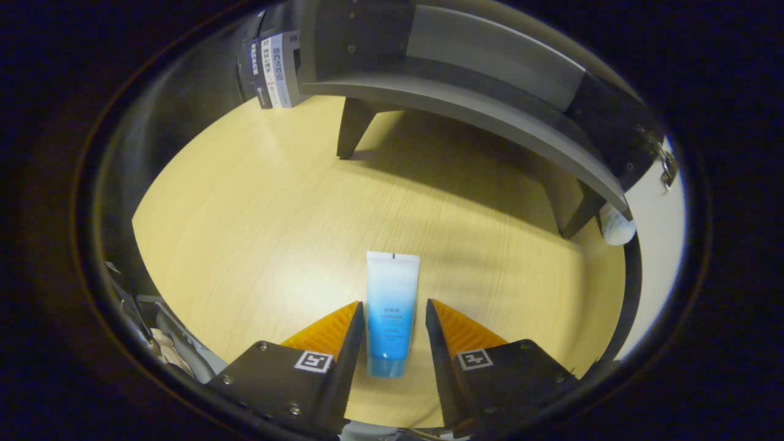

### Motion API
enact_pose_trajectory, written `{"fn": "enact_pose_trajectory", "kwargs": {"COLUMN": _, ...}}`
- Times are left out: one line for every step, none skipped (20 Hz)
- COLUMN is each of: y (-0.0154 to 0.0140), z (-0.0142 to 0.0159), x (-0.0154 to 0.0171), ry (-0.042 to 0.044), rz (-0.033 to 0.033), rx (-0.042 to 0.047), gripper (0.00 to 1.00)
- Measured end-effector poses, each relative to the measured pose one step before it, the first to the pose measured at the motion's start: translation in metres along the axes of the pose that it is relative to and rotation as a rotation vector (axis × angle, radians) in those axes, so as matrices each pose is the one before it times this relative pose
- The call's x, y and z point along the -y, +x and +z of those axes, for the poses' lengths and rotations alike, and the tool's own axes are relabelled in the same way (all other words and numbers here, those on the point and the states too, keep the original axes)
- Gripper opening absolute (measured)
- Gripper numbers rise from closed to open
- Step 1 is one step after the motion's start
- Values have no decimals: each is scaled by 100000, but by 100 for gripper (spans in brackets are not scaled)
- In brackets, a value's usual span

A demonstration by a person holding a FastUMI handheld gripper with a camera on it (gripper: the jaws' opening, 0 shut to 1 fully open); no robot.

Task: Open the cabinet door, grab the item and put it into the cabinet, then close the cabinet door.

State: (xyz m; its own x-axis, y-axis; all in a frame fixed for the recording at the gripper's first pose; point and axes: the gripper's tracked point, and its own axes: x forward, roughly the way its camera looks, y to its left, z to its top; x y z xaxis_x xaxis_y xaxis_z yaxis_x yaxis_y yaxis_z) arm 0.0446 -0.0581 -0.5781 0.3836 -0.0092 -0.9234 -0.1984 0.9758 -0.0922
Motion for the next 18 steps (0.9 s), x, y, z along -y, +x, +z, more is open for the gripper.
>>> {"fn": "enact_pose_trajectory", "kwargs": {"y": 310, "z": -165, "x": -199, "ry": 3, "rz": -99, "rx": -2812, "gripper": 55}}
{"fn": "enact_pose_trajectory", "kwargs": {"y": 382, "z": 2, "x": 16, "ry": 29, "rz": -284, "rx": -2022, "gripper": 57}}
{"fn": "enact_pose_trajectory", "kwargs": {"y": 380, "z": -296, "x": -15, "ry": 624, "rz": 560, "rx": -2949, "gripper": 58}}
{"fn": "enact_pose_trajectory", "kwargs": {"y": 123, "z": 498, "x": 88, "ry": 1550, "rz": -69, "rx": 153, "gripper": 59}}
{"fn": "enact_pose_trajectory", "kwargs": {"y": 60, "z": -129, "x": -94, "ry": 762, "rz": 703, "rx": -2634, "gripper": 59}}
{"fn": "enact_pose_trajectory", "kwargs": {"y": 40, "z": 95, "x": -101, "ry": 1116, "rz": 1188, "rx": -2097, "gripper": 59}}
{"fn": "enact_pose_trajectory", "kwargs": {"y": -66, "z": -214, "x": -180, "ry": 1120, "rz": 2102, "rx": -3080, "gripper": 57}}
{"fn": "enact_pose_trajectory", "kwargs": {"y": -113, "z": -433, "x": -197, "ry": 2473, "rz": 1200, "rx": -2017, "gripper": 57}}
{"fn": "enact_pose_trajectory", "kwargs": {"y": -264, "z": 555, "x": -71, "ry": -174, "rz": 483, "rx": -668, "gripper": 48}}
{"fn": "enact_pose_trajectory", "kwargs": {"y": -176, "z": 58, "x": 113, "ry": -1792, "rz": -288, "rx": 801, "gripper": 48}}
{"fn": "enact_pose_trajectory", "kwargs": {"y": 676, "z": -48, "x": 146, "ry": -2269, "rz": -1414, "rx": 1338, "gripper": 43}}
{"fn": "enact_pose_trajectory", "kwargs": {"y": 13, "z": -40, "x": -134, "ry": -2451, "rz": -860, "rx": 1507, "gripper": 39}}
{"fn": "enact_pose_trajectory", "kwargs": {"y": -50, "z": -16, "x": -99, "ry": -2190, "rz": -649, "rx": 1114, "gripper": 39}}
{"fn": "enact_pose_trajectory", "kwargs": {"y": -196, "z": 88, "x": -26, "ry": -1098, "rz": -677, "rx": 1987, "gripper": 39}}
{"fn": "enact_pose_trajectory", "kwargs": {"y": -159, "z": -199, "x": -258, "ry": -333, "rz": 164, "rx": 1591, "gripper": 39}}
{"fn": "enact_pose_trajectory", "kwargs": {"y": -433, "z": 0, "x": -344, "ry": 1392, "rz": 849, "rx": 1751, "gripper": 39}}
{"fn": "enact_pose_trajectory", "kwargs": {"y": -576, "z": -35, "x": -199, "ry": 2024, "rz": 774, "rx": 1908, "gripper": 39}}
{"fn": "enact_pose_trajectory", "kwargs": {"y": -668, "z": 196, "x": -125, "ry": 1655, "rz": 794, "rx": 2769, "gripper": 39}}
